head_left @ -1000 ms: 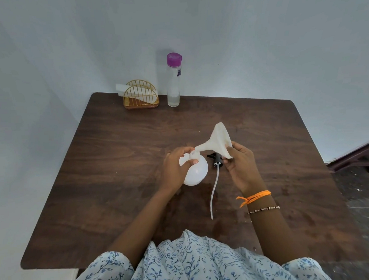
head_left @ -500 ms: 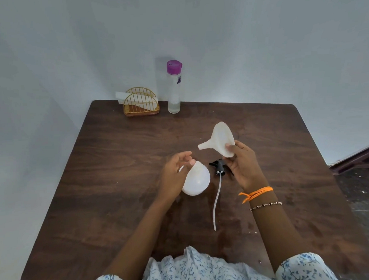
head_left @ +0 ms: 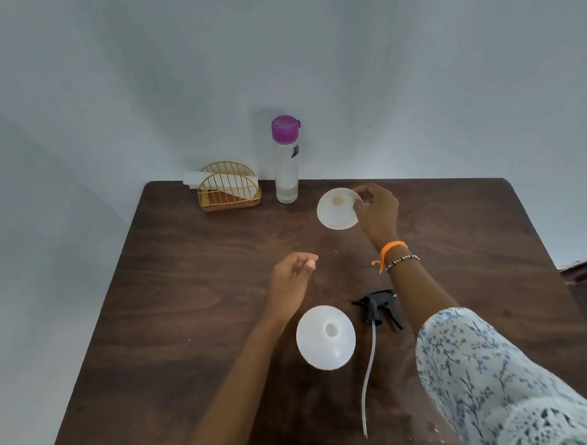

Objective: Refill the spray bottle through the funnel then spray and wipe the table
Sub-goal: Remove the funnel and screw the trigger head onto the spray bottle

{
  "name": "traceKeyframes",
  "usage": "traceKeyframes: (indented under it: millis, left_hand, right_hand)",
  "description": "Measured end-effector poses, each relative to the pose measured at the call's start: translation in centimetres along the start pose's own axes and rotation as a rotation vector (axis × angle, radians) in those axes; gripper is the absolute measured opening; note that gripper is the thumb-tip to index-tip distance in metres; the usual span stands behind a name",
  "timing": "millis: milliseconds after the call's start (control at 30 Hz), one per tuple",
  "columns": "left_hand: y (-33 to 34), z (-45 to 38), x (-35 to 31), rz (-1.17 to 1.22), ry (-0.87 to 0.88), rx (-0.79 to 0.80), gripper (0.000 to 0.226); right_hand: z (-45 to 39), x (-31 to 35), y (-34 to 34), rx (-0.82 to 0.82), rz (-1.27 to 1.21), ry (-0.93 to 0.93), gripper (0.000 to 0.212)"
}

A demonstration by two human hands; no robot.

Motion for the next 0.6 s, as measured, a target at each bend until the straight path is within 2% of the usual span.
traceKeyframes:
  millis: [167, 367, 600]
  left_hand:
    - [0.9, -2.9, 1.2, -0.021, -0.048, 0.051, 0.015]
    - [0.6, -3.9, 1.7, 0.043, -0.086, 0.016, 0.017]
    - [0.9, -3.4, 1.9, 0.108, -0.096, -0.016, 0.017]
  right_hand:
    - [-4.1, -2.6, 3.7, 0.004, 0.038, 0.023, 0.014]
    - [-6.5, -3.7, 6.4, -0.003, 0.013, 0.043, 0.009]
    - [-7.1, -4.4, 7.3, 0.046, -0.022, 0.078, 0.017]
Point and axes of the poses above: each hand's wrist, its own z-axis away from the middle knuckle, its own y-axis out of the palm, x = y × z, the point moved 6 cm from there along -z, towards the middle knuckle, and after that the axes turned 5 degrees about y, right-handed, at the moved point
